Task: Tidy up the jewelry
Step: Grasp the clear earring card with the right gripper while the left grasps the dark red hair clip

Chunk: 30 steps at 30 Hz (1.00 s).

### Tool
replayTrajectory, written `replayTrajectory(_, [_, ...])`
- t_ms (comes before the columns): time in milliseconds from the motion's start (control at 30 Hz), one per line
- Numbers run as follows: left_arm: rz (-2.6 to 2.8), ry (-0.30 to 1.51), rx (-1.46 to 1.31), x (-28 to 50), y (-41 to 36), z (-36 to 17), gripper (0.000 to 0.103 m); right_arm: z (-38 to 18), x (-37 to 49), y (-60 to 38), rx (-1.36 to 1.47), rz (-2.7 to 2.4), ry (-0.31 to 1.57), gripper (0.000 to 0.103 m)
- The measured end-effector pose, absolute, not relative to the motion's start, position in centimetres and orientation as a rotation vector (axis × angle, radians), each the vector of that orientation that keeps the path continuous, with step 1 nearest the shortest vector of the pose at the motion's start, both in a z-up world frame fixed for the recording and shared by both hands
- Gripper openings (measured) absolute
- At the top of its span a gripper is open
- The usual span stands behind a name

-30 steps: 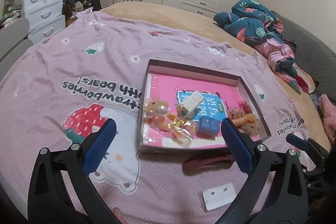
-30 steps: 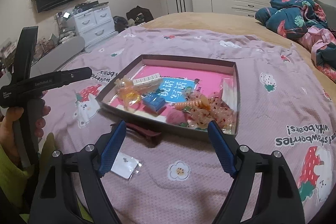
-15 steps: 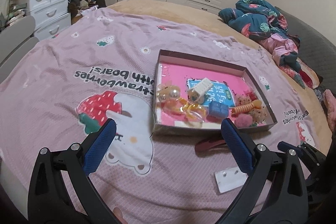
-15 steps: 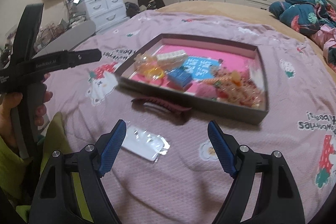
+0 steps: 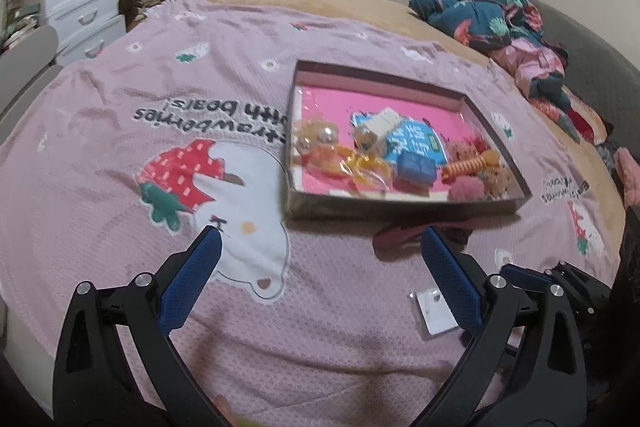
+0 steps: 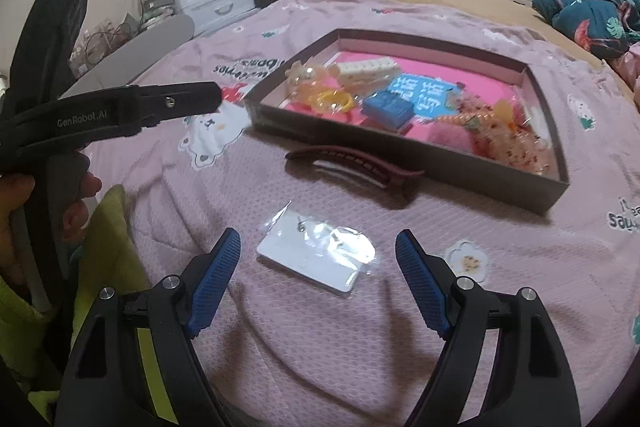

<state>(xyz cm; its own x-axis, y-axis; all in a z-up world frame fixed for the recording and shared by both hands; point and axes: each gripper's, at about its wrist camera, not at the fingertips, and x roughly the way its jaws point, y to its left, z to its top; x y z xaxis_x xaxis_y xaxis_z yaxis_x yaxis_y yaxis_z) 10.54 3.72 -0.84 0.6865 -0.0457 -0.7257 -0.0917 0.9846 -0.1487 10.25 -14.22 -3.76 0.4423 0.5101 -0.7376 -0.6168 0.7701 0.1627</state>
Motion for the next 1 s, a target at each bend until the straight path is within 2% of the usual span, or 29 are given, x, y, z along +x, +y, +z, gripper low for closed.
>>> replayTrajectory(233, [-0.021, 0.859, -0.148, 11.5, 2.4, -2.1, 0.083, -5.4, 10.5, -12.7, -0.143, 0.676, 0.897, 0.079])
replayTrajectory(333, [-0.043, 0.874, -0.130, 12.0, 1.8, -2.6, 0.081, -6.1, 10.7, -12.5, -0.145, 0.650, 0.900, 0.079])
replayTrajectory(433, [-0.061, 0.892, -0.105, 12.6, 1.2, -3.2, 0.079, -6.7, 10.8, -12.5, -0.159, 0.634, 0.891, 0.069])
replayTrajectory(567, [-0.090, 0.917, -0.072, 13.5, 0.2, -3.9, 0.075, -6.7, 10.7, -13.1, -0.167, 0.648, 0.874, 0.065])
replayTrajectory(700, [-0.124, 0.941, -0.017, 14.4, -1.2, -4.7, 0.065, -6.3, 10.8, -14.5, -0.173, 0.640, 0.866, 0.064])
replayTrajectory(800, [-0.148, 0.962, 0.020, 14.9, -1.9, -5.4, 0.051, -6.0, 11.1, -16.1, -0.161, 0.604, 0.861, 0.064])
replayTrajectory(967, [-0.165, 0.976, 0.092, 15.5, -3.1, -6.3, 0.041, -5.7, 12.4, -19.9, -0.098, 0.525, 0.868, 0.064])
replayTrajectory(1000, [-0.165, 0.974, 0.107, 15.5, -3.4, -6.4, 0.036, -5.7, 12.7, -20.6, -0.084, 0.514, 0.871, 0.064])
